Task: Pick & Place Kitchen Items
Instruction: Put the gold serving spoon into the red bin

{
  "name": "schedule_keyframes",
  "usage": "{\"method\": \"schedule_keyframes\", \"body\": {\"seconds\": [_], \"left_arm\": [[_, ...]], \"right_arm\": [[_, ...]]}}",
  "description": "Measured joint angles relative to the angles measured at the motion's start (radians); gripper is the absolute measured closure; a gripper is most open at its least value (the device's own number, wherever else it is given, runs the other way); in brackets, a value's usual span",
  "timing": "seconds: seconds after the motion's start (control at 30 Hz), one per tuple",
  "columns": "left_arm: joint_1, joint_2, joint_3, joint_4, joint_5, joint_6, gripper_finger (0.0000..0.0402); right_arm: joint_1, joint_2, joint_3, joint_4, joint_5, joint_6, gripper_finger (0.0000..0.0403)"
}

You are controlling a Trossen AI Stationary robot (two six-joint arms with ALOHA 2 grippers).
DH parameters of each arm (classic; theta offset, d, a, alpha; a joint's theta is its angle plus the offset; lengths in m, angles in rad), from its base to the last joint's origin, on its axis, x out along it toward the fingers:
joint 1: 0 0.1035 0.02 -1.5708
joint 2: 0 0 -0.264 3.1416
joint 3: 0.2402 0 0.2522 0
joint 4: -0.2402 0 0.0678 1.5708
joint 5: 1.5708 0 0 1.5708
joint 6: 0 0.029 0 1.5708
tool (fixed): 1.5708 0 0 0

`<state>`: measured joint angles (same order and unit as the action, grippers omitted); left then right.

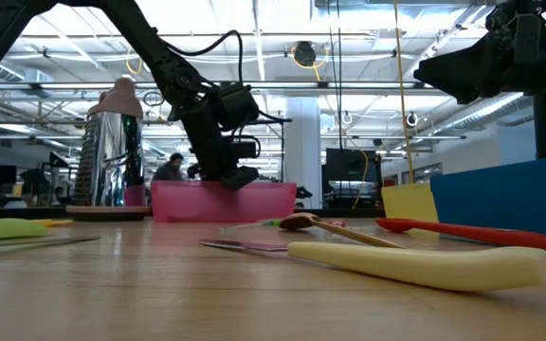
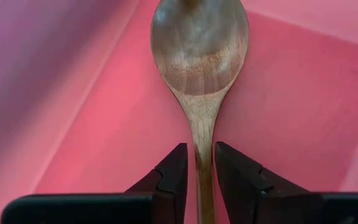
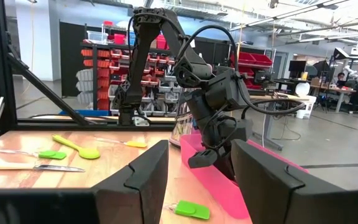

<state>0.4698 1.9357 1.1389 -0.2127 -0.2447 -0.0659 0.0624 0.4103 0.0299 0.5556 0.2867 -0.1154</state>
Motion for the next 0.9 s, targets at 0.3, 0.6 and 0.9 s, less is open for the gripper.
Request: {"method": "schedule_keyframes", "body": {"seconds": [0.3, 0.6, 0.9], "left_arm": [[-0.008, -0.08, -0.002, -0.002, -0.003, -0.044, 0.0314], [-0.088, -0.282, -0.001, 0.005, 0.009, -0.106, 0.0314], [-0.232, -0.369, -0.001, 0.007, 0.071, -0.132, 0.0314]], "right_arm": [[0.0, 0.0, 0.0, 0.0, 0.0, -0.001, 0.0234], [0.0, 0.0, 0.0, 0.0, 0.0, -0.001, 0.0234], [0.0, 0.0, 0.0, 0.0, 0.0, -0.001, 0.0234]]}}
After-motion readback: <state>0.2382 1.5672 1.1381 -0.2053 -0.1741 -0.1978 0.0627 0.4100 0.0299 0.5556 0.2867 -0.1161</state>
